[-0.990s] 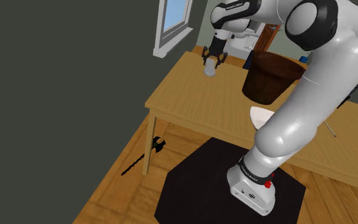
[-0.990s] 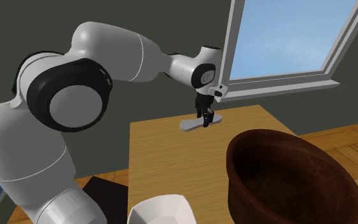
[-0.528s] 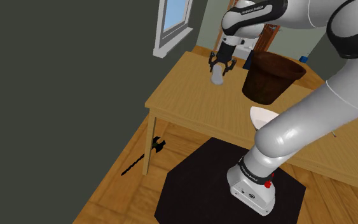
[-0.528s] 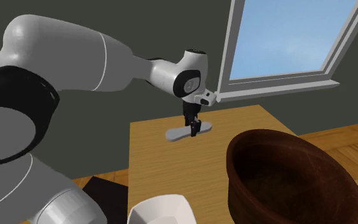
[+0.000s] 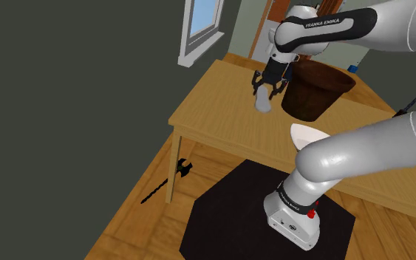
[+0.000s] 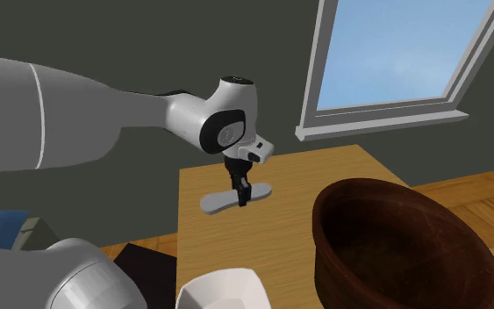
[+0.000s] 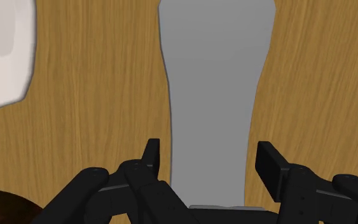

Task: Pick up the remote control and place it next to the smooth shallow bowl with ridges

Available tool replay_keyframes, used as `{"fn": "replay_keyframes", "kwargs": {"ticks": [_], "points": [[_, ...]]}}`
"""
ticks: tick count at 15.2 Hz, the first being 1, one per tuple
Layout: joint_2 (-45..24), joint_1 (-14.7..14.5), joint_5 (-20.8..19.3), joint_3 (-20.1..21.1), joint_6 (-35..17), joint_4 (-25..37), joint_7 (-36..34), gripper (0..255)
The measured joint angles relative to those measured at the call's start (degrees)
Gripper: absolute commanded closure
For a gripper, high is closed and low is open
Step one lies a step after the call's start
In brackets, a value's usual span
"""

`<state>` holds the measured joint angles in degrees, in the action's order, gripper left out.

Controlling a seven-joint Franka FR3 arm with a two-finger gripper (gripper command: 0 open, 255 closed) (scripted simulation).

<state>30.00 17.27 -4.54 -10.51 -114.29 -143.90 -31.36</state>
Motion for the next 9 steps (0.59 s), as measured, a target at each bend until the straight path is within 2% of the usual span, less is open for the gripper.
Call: {"fn": "replay_keyframes", "kwargs": {"ticks": [4, 9], "points": [[10.7, 1.3, -1.1, 0.7, 3.3, -7.4, -0.5, 255], [12.6, 1.7, -1.5, 0.7, 1.0, -11.6, -0.7, 255]]}}
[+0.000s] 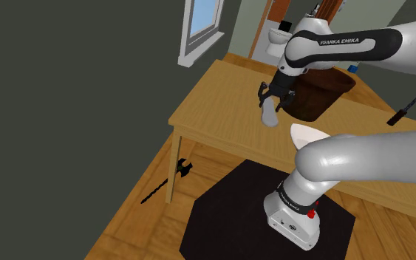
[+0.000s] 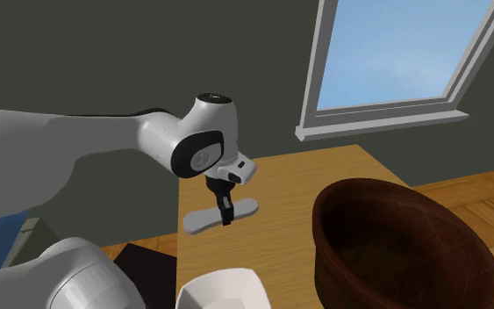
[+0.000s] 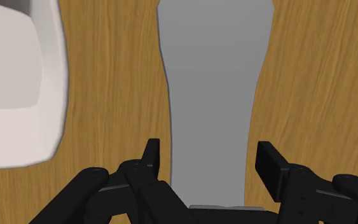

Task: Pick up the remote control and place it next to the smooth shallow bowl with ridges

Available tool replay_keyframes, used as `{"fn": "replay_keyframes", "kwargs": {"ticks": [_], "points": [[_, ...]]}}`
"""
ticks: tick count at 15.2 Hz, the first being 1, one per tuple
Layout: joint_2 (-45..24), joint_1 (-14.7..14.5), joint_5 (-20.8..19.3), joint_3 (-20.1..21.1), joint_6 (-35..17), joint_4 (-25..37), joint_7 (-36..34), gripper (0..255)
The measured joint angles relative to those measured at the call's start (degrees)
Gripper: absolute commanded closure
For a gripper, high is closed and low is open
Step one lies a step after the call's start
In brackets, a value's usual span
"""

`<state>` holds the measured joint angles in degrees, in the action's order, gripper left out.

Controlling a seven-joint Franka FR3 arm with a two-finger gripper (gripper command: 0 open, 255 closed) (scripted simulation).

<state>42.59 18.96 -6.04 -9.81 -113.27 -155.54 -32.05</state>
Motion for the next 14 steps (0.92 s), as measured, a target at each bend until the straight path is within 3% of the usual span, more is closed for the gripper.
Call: {"fn": "replay_keyframes", "kwargs": {"ticks": [14], "points": [[-5.3, 0.3, -1.1, -1.4, -13.4, -8.1, 0.1, 255]]}}
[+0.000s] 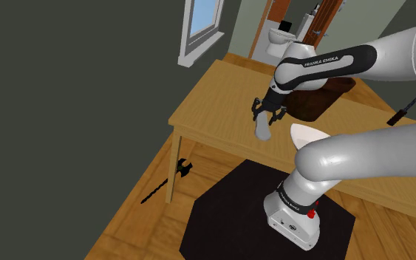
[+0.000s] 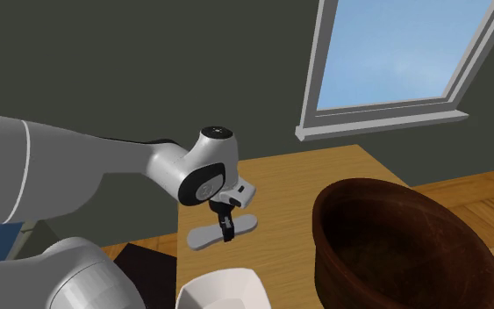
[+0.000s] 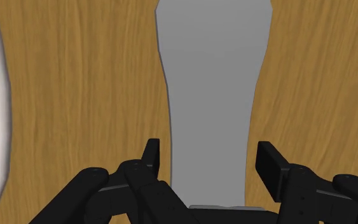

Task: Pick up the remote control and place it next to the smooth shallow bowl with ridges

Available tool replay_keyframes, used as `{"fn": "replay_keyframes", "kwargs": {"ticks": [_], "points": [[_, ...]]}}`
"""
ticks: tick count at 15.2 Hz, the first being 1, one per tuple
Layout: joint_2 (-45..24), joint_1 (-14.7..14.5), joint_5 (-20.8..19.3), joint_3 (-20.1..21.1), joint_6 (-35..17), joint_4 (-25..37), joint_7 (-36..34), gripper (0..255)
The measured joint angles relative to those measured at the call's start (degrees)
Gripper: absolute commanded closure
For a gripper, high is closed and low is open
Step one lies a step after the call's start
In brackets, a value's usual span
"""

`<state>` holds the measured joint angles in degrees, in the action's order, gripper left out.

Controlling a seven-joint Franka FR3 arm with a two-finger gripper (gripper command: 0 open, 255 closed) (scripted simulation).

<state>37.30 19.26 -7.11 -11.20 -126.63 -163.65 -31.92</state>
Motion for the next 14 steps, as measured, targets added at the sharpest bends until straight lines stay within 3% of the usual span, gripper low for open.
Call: {"fn": "replay_keyframes", "kwargs": {"ticks": [3, 9, 10, 14], "points": [[-1.7, 0.0, -0.2, -0.4, -3.0, -1.2, 0.1, 255], [-2.0, 0.0, -0.2, -0.4, -3.5, -1.4, 0.1, 255], [-2.0, 0.0, -0.2, -0.4, -3.5, -1.4, 0.1, 0], [-2.0, 0.0, -0.2, -0.4, -3.5, -1.4, 0.1, 0]]}}
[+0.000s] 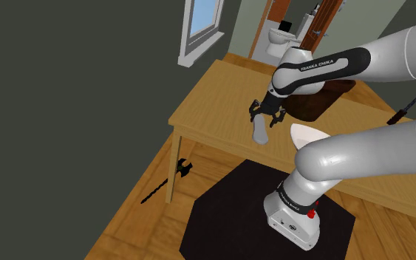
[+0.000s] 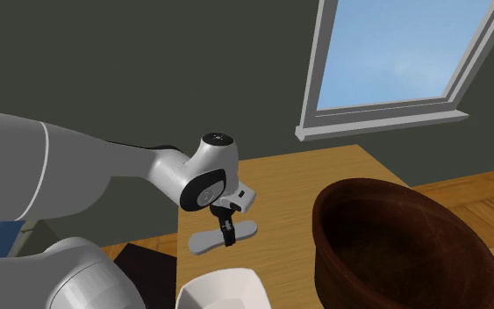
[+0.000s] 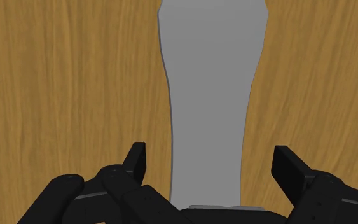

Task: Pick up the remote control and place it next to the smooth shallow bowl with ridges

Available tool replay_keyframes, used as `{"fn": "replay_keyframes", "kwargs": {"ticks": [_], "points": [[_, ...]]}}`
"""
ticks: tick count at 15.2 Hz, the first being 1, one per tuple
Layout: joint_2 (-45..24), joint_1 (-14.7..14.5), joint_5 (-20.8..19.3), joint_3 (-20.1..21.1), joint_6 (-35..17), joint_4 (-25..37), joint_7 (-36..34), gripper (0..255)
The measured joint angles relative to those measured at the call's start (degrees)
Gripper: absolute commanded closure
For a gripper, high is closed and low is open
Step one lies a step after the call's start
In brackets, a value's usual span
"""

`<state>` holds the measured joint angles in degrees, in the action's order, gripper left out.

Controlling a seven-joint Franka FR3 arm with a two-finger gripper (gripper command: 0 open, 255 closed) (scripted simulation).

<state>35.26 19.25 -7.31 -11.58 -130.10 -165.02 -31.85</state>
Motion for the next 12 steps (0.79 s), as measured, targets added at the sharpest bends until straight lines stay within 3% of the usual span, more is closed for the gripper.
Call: {"fn": "replay_keyframes", "kwargs": {"ticks": [2, 7, 12], "points": [[0.0, 0.0, 0.0, 0.0, 0.0, 0.0, 0.0, 0], [4.5, -0.1, 0.6, 0.9, 8.7, 4.3, -0.1, 0], [5.0, 0.0, 0.6, 0.9, 9.7, 4.7, 0.0, 0]]}}
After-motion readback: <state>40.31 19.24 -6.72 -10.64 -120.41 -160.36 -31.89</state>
